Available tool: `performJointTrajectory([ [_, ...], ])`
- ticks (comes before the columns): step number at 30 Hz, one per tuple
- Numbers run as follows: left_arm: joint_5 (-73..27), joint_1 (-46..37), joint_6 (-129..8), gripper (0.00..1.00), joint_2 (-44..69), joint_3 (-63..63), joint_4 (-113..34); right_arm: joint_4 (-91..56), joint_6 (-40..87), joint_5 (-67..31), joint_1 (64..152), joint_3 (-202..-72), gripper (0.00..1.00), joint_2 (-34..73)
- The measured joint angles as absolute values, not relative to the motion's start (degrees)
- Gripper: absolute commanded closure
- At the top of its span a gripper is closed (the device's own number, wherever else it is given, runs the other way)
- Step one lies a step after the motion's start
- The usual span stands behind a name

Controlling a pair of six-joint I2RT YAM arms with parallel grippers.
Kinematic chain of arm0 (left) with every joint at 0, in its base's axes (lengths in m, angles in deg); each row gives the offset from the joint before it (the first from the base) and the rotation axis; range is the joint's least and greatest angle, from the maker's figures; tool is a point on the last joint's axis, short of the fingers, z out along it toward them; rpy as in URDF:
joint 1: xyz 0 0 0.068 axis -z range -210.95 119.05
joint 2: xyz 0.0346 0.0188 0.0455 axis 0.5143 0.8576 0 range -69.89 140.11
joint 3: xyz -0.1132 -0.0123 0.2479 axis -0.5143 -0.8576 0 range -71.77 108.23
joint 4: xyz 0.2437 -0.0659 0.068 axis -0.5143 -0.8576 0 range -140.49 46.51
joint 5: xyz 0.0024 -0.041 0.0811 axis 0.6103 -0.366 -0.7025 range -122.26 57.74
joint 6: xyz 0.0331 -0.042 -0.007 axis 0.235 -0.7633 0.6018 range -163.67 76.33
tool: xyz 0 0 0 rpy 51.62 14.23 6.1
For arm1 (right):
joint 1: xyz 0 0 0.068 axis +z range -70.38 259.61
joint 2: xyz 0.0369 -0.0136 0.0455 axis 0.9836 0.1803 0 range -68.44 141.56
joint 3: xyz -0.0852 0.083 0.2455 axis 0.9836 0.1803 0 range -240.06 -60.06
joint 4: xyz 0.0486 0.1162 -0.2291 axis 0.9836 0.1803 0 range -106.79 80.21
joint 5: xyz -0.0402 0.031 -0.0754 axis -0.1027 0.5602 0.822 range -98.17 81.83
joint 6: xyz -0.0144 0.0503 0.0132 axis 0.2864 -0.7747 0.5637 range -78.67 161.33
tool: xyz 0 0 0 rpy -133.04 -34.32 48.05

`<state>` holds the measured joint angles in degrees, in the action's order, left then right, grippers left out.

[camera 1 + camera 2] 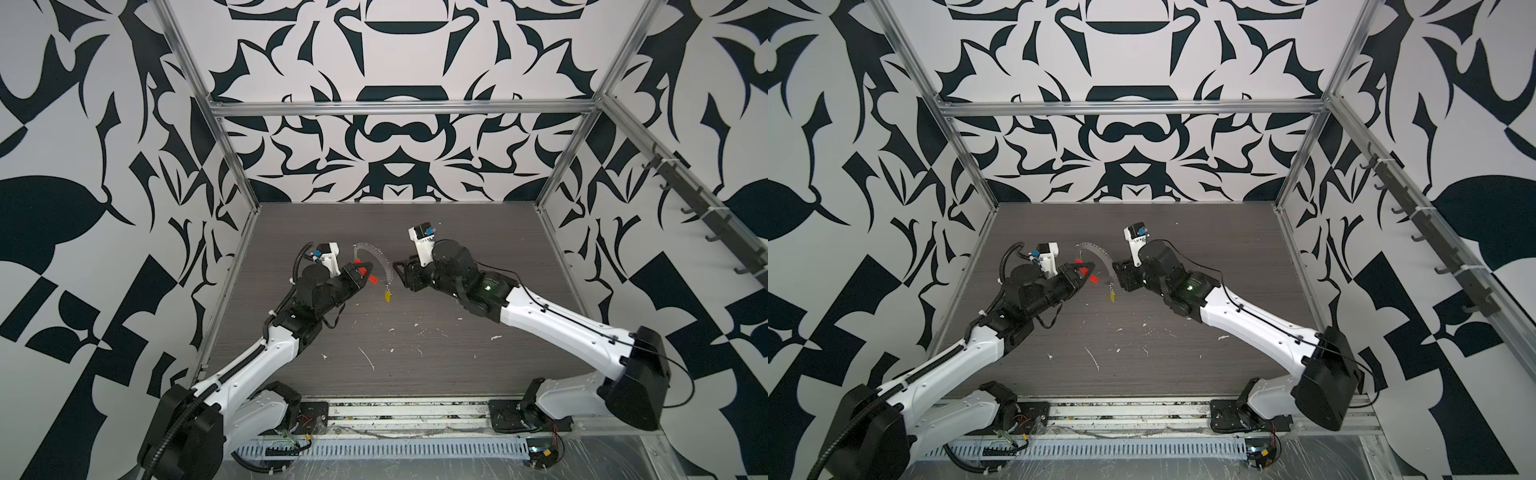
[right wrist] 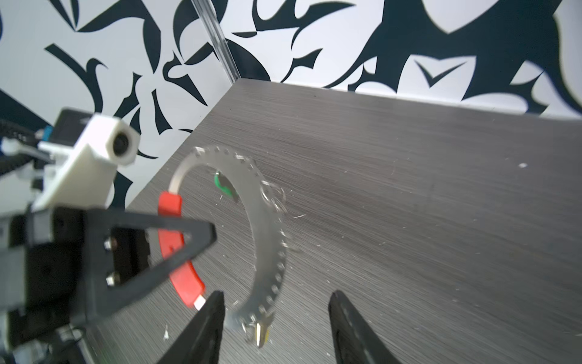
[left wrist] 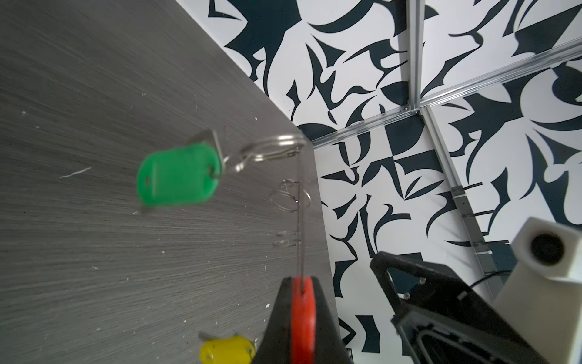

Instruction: Remove the keys from the keyring

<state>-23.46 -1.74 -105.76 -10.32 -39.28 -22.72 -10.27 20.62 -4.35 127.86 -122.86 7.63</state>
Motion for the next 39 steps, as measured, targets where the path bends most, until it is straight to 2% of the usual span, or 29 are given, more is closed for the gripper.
performJointTrajectory([
  [7,-25.12,-1.69,-106.33,1.0,-13.23,-36.94,-23.44,-19.53,24.01,-11.08,127.86,-114.03,0.49,1.36],
  [16,-25.32,-1.69,-107.13,1.0,-13.69,-36.42,-23.48,-28.23,25.26,-18.43,127.86,-107.65,0.52,0.99],
  [39,-20.47,-1.52,-108.71,1.0,-15.94,-37.84,-11.81,-32.93,29.3,-19.48,127.86,-107.63,0.58,3.74],
])
